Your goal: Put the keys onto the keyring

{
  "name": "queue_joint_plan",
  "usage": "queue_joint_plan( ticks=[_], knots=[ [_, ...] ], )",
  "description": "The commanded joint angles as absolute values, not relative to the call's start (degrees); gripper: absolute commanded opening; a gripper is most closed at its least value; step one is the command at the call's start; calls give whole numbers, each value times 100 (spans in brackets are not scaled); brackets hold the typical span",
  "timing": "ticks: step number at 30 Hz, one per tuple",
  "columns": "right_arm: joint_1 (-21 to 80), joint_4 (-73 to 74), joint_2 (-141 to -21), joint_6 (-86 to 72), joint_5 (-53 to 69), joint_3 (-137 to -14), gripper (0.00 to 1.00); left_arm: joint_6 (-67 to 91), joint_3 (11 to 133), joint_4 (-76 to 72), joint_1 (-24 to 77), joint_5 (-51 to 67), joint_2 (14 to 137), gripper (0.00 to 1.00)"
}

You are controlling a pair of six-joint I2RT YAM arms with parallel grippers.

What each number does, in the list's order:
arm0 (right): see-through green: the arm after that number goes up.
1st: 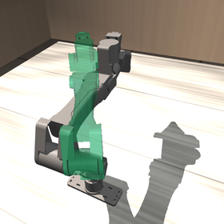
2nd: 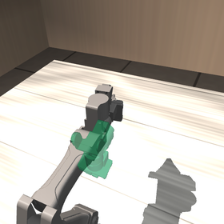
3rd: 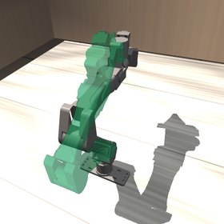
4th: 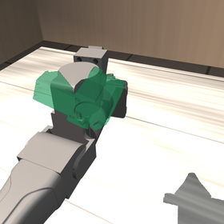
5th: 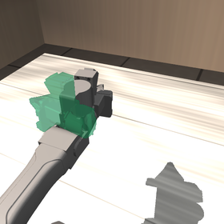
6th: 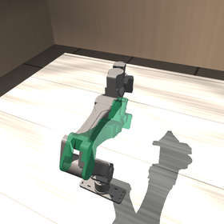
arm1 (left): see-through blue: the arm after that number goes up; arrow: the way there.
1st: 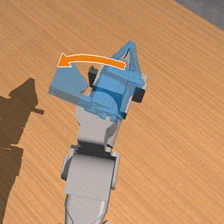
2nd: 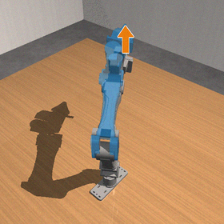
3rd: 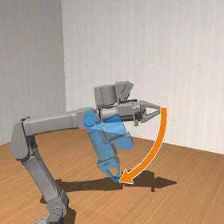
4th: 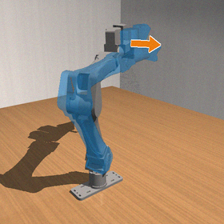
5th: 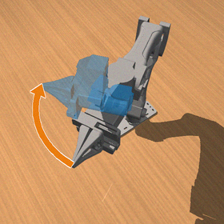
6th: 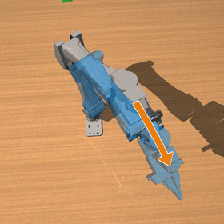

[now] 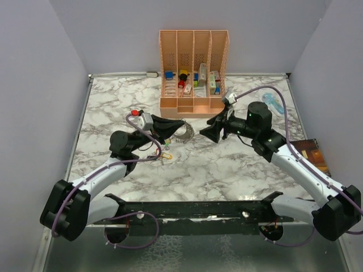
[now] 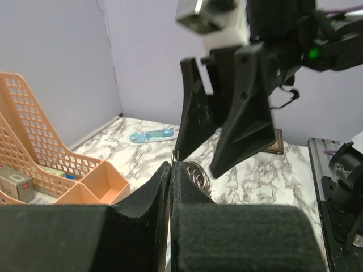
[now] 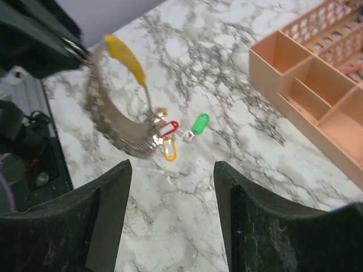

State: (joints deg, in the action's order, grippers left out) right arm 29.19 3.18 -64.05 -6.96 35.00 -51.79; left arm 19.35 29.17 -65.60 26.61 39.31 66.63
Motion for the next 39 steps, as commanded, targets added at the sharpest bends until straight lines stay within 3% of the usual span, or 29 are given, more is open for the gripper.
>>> queue_joint_plan(
  ticks=[1, 11, 25, 31, 39],
  knots=[
    [2934, 190, -6528, -809, 2374, -4653, 59, 2049, 2722, -7294, 2645, 3601, 6231, 0],
    [2935, -836, -7220, -1291, 2508, -4104, 51, 2506, 2486, -7953, 2646, 2885, 6012, 0],
    [2936, -238, -7015, -667, 3022, -4697, 53, 2419, 2040, -7424, 2262, 2568, 5641, 0],
    [3175, -1010, -7825, -1295, 3114, -4431, 44, 2164, 1939, -6925, 1873, 2523, 5157, 0],
    [4012, -41, -9678, -1431, 2146, -6085, 39, 1395, 1710, -5544, 1698, 1740, 3952, 0]
  ],
)
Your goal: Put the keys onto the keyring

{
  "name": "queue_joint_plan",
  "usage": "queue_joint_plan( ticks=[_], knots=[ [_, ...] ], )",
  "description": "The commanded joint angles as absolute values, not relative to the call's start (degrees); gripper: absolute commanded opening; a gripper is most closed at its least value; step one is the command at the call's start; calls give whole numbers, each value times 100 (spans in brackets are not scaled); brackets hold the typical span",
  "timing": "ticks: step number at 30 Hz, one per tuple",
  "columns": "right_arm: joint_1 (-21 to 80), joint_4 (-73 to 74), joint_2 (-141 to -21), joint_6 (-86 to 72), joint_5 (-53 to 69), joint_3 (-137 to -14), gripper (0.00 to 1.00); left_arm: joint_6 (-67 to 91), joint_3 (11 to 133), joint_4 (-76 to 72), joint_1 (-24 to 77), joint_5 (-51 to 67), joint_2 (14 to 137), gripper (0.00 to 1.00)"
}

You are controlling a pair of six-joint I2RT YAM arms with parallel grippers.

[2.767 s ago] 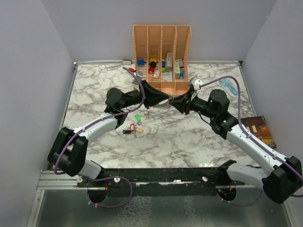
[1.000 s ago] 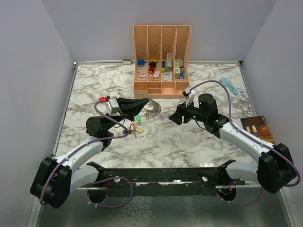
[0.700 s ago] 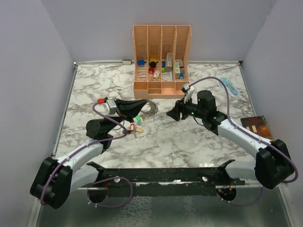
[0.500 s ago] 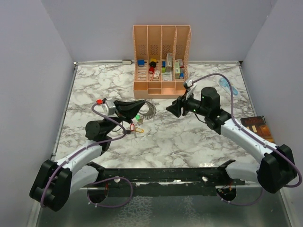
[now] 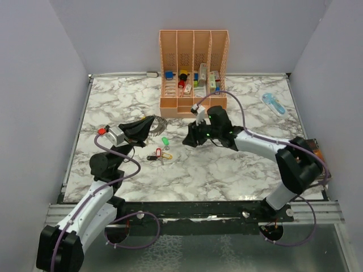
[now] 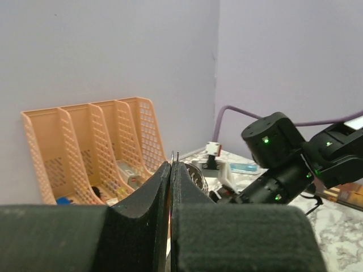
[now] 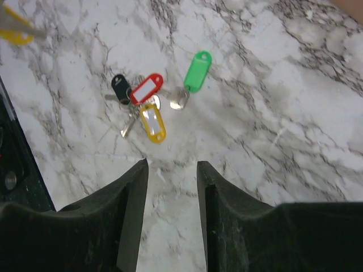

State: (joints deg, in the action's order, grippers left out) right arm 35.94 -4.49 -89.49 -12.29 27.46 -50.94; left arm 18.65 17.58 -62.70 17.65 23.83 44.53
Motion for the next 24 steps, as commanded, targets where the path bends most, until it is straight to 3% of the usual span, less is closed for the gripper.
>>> queue_joint_plan(
  ticks=[1, 13, 24],
  knots=[
    [4116, 23, -9900, -1505, 2021, -6288, 39, 1378, 1676, -5422, 1667, 1645, 3821, 0],
    [4751, 990, -11625, -2124, 1060, -8063, 29, 1218, 1552, -4706, 1581, 1319, 3051, 0],
    [4816, 1338, -11916, -2415, 809, -8291, 27, 1148, 1491, -4725, 1579, 1277, 2947, 0]
  ],
)
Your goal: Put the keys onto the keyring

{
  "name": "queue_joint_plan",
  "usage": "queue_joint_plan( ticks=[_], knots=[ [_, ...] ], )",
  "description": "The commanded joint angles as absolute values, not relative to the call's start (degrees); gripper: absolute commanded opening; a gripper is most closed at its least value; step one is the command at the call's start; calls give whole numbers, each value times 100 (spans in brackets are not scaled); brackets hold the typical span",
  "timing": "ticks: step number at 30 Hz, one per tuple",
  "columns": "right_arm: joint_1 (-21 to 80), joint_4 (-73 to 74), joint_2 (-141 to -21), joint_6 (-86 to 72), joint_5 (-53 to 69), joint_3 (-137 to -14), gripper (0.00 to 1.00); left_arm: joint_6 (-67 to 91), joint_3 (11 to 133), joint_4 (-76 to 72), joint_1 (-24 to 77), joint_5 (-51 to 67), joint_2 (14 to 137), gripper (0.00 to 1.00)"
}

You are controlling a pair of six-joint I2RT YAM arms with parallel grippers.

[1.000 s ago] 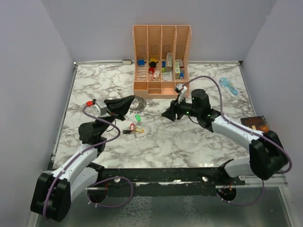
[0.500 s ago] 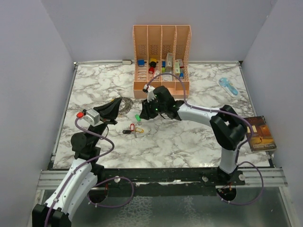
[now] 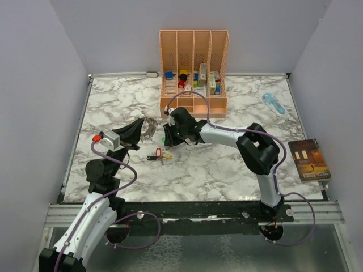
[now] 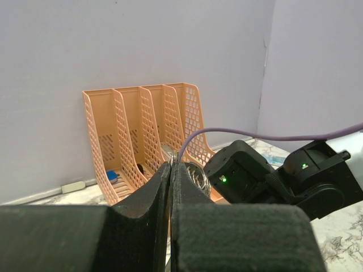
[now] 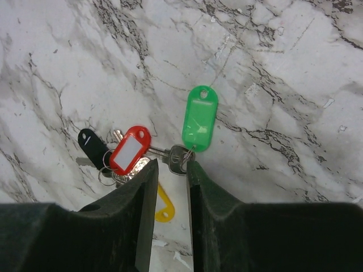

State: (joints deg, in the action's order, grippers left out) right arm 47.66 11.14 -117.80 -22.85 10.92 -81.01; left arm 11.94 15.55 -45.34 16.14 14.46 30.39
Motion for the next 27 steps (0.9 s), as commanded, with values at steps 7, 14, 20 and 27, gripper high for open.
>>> queue_joint_plan(
  ticks=[7, 14, 20, 27],
  knots=[
    [4837, 1333, -12081, -2441, 765, -8333, 24, 1183, 1479, -4742, 1566, 1244, 2937, 0],
    [4848, 1352, -12165, -2411, 773, -8426, 16, 1229, 1468, -4746, 1551, 1246, 2935, 0],
    [4843, 1297, -11928, -2316, 437, -8245, 1, 1271, 1452, -4821, 1545, 1302, 3008, 0],
    [4843, 1080, -11460, -2042, 309, -7869, 1, 1356, 1458, -5091, 1540, 1433, 3225, 0]
  ],
)
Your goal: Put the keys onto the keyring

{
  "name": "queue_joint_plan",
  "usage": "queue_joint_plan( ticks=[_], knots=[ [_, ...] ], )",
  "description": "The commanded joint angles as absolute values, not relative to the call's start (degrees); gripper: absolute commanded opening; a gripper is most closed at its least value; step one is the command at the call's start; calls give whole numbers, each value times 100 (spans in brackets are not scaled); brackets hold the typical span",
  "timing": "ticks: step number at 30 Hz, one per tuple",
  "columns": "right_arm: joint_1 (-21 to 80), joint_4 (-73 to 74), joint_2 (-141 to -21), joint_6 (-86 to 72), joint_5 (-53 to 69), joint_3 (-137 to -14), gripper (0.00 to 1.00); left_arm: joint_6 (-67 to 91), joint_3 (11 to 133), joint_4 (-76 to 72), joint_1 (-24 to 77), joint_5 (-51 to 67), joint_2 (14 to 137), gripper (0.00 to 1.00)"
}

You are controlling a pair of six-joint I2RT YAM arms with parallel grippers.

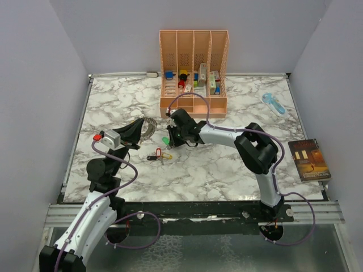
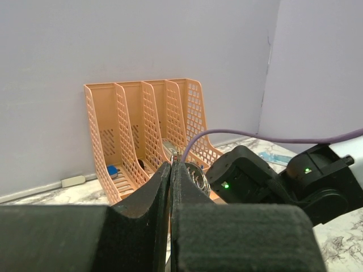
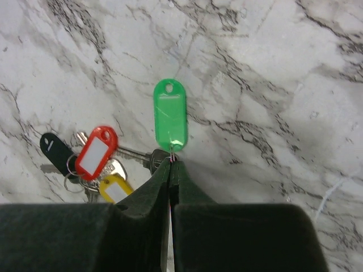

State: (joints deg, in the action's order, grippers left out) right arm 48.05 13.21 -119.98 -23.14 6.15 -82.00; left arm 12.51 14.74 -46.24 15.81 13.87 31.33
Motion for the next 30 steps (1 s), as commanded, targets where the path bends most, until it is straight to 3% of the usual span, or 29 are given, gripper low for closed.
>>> queue_joint_plan(
  ticks=[1, 8, 18, 30],
  knots=[
    [4843, 971, -11307, -1981, 308, -7741, 1, 1383, 1467, -5146, 1545, 1465, 3273, 0],
    [4838, 280, -9994, -1361, 459, -6791, 1, 1621, 1460, -5652, 1546, 1845, 3627, 0],
    [4834, 699, -8097, -387, 1120, -6251, 1, 1599, 1402, -6292, 1546, 2625, 4165, 0],
    [4834, 579, -7879, -703, 1845, -6526, 1, 1315, 1362, -6555, 1554, 3162, 4711, 0]
  ],
)
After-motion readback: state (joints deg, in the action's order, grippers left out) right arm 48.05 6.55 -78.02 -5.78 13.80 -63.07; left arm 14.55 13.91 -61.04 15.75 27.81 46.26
